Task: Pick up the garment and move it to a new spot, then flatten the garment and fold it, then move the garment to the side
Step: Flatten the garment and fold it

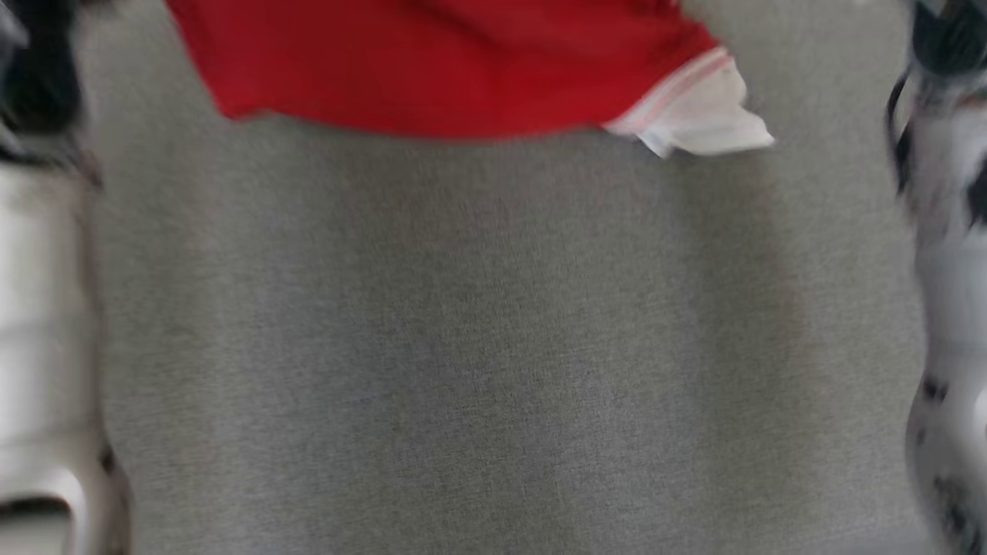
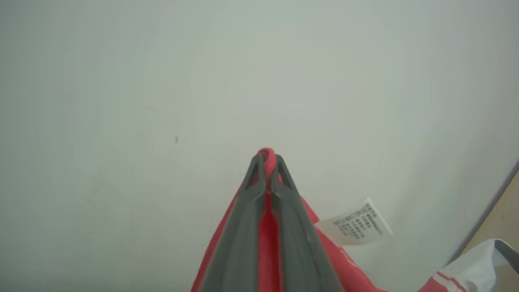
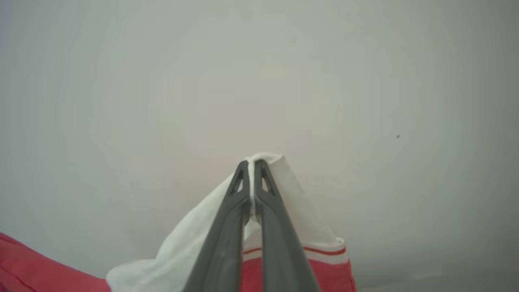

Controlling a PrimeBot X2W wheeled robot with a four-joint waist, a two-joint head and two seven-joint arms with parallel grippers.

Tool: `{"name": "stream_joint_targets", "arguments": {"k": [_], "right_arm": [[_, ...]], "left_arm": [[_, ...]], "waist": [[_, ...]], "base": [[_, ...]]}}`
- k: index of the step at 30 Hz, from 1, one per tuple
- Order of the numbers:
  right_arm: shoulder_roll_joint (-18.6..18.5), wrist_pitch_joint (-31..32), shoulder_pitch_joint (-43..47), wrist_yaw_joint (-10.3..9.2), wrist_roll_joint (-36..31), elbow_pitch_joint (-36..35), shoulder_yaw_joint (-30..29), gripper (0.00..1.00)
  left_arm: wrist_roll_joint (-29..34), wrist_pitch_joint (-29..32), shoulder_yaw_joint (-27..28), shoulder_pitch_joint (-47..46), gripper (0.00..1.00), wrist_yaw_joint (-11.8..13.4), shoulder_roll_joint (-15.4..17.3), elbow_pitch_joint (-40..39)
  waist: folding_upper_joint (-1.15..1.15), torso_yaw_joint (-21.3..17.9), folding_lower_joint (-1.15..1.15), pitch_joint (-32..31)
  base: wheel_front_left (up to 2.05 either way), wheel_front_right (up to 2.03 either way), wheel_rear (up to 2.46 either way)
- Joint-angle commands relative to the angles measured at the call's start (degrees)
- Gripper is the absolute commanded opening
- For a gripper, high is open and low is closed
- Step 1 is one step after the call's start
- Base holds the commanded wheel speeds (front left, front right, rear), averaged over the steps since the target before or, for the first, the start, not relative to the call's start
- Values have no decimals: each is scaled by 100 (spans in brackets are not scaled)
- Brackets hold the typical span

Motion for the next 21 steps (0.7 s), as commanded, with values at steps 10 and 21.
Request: {"name": "stream_joint_targets", "arguments": {"k": [10,21], "right_arm": [[145,-2124,-2243,14,-562,1174,-800,0],[29,-2456,-2681,0,-1128,674,-1574,0]], "left_arm": [[165,-1285,431,-1987,0,106,224,557],[206,-1609,680,-2308,0,-212,213,576]], "waist": [[-2,-298,-2,1264],[-2,-148,-2,1454]], "base": [[0,0,0],[0,0,0]]}}
